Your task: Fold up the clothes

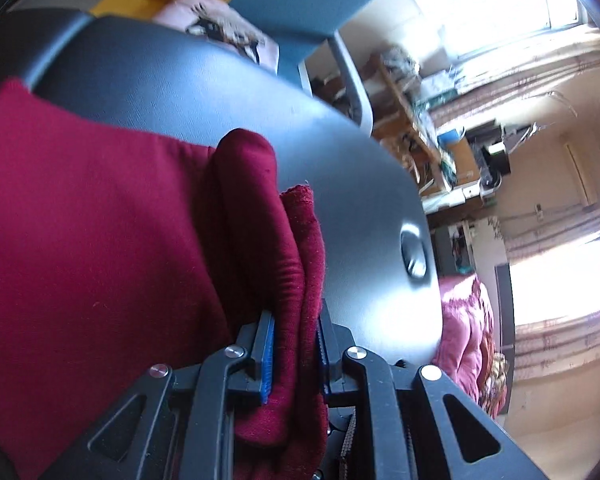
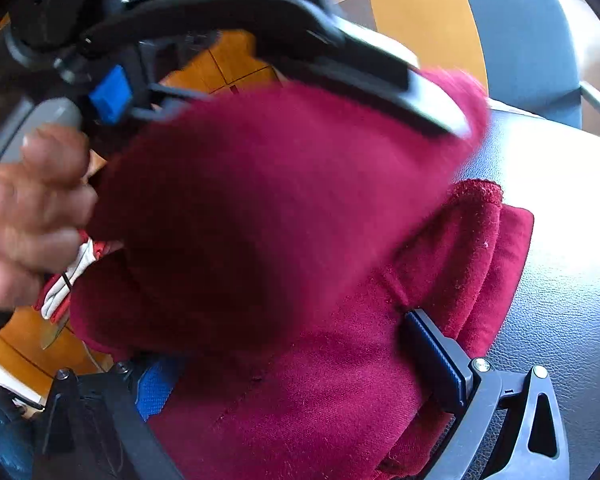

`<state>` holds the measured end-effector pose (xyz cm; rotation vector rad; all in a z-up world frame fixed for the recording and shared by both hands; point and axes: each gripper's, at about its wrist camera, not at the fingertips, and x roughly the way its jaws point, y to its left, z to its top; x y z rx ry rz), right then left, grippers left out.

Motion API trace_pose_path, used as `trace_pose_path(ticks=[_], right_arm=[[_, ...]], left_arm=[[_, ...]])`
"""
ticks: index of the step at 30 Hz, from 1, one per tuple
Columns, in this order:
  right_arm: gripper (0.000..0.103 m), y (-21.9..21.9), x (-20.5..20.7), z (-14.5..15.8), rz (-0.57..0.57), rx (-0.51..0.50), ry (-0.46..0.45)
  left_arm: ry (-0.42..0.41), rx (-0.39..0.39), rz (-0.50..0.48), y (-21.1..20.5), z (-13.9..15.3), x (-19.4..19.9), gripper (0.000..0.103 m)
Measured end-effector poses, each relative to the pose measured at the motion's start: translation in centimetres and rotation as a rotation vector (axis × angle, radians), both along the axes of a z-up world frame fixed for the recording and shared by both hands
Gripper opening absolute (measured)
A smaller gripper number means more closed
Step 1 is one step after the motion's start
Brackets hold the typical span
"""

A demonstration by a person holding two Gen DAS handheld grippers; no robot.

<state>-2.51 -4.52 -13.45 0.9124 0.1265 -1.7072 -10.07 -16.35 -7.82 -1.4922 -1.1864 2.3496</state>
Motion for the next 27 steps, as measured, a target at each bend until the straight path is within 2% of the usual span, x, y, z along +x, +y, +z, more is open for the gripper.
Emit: trace_pose_path(ticks=[3, 6, 9, 10, 12, 15, 17, 21, 24, 27], right_arm=[[0.103, -0.3, 0.4, 0.0, 0.001, 0.011, 0.016], [0.103, -0.9, 1.0, 0.1, 0.000, 0.041, 0.050], [0.103, -0.9, 1.5, 0.4, 0.001, 0.039, 0.062], [0.103, -0.7, 1.6, 0.5, 0.007, 0.033, 0.061], [0.103, -0.2, 1.9, 0.8, 0.019, 0.019, 0.057], [0.103, 0.5, 2.0, 1.1, 0.024, 0.003, 0.034], [0.103, 1.1, 2.0, 1.5, 0.019, -0.005, 0.014], [0.103, 2.8, 2.5, 2.5, -0.005, -0.027, -0.008], [0.103, 3.9, 3.3, 2.7, -0.021, -0.042, -0.035], [0.103, 4.2, 4.8, 2.8, -0.009, -0.053, -0.050]], left_arm=[[-0.042, -0.038, -0.023, 0.9, -1.7, -0.5, 0.016], [-0.071, -0.034, -0.013, 0.8, -2.4, -0.4, 0.017], [-0.069, 0.020, -0.010, 0.7, -1.6, 0.1, 0.021], [-0.055, 0.049, -0.012, 0.7, -1.0, 0.3, 0.025], [-0.013, 0.124, -0.020, 0.4, 0.4, 1.2, 0.025], [0.071, 0.173, -0.043, -0.7, 2.9, 3.1, 0.025], [0.151, 0.191, -0.039, -1.7, 5.0, 4.8, 0.030], [0.242, 0.142, 0.113, -6.4, 5.8, 8.8, 0.031], [0.199, 0.055, 0.281, -10.9, 3.3, 12.7, 0.031], [0.147, -0.012, 0.339, -11.9, 0.7, 14.8, 0.031]])
